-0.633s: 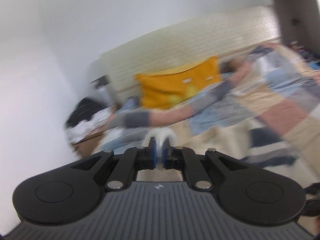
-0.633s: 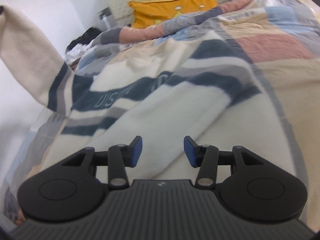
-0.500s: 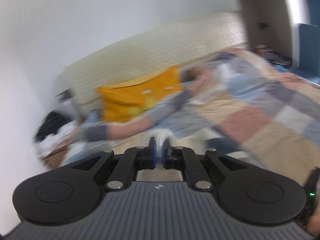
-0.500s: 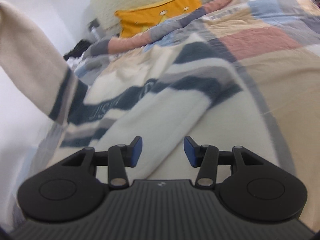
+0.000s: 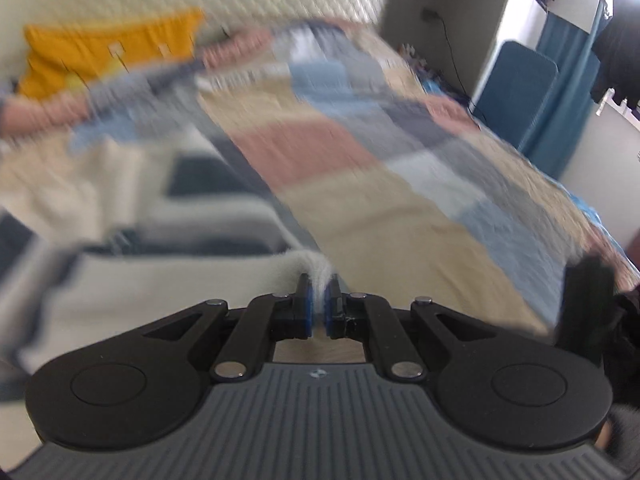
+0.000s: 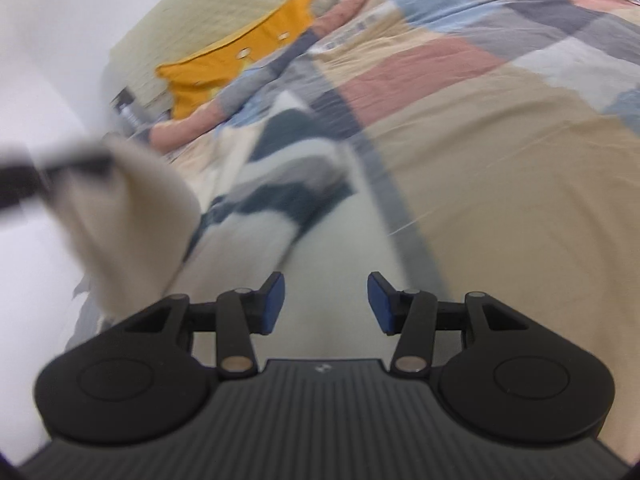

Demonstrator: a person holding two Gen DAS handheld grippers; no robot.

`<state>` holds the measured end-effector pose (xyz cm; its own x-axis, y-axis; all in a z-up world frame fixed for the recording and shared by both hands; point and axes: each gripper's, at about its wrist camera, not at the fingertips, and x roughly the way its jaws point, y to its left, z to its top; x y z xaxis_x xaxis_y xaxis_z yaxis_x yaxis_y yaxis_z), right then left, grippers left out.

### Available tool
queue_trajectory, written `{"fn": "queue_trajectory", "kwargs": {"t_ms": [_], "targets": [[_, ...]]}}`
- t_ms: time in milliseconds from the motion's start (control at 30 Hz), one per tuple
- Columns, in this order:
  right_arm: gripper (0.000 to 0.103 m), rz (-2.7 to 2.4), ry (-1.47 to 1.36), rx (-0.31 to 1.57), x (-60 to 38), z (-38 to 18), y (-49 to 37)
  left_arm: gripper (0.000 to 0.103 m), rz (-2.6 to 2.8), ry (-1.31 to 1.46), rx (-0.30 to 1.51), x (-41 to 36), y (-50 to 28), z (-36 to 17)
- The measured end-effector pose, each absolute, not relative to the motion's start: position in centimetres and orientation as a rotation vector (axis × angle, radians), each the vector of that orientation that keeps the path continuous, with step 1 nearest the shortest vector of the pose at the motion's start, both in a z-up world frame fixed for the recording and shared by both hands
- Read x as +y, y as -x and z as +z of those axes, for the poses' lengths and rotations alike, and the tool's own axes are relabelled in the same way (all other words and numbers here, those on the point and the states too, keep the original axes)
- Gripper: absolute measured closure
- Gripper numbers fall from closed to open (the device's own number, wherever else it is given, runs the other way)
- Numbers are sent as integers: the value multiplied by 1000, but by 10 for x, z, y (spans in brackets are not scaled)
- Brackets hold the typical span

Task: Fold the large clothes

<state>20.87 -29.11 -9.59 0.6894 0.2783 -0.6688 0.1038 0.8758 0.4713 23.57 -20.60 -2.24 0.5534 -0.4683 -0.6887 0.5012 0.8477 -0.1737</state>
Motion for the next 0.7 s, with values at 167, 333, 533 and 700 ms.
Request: {"fn": "queue_trajectory", "kwargs": {"t_ms": [167, 333, 533, 700], "targets": [[53, 30, -577, 796, -317, -100, -212, 96, -604, 46, 924, -209, -243, -93], [53, 26, -573, 783, -320, -99, -215, 95, -619, 74, 925, -207, -240, -101], [53, 47, -555, 758, -315, -90, -213, 51, -606, 112, 871, -170, -209, -70], [53, 102, -532, 718, -301, -77, -209, 47, -491, 104, 792, -121, -184, -67]]}}
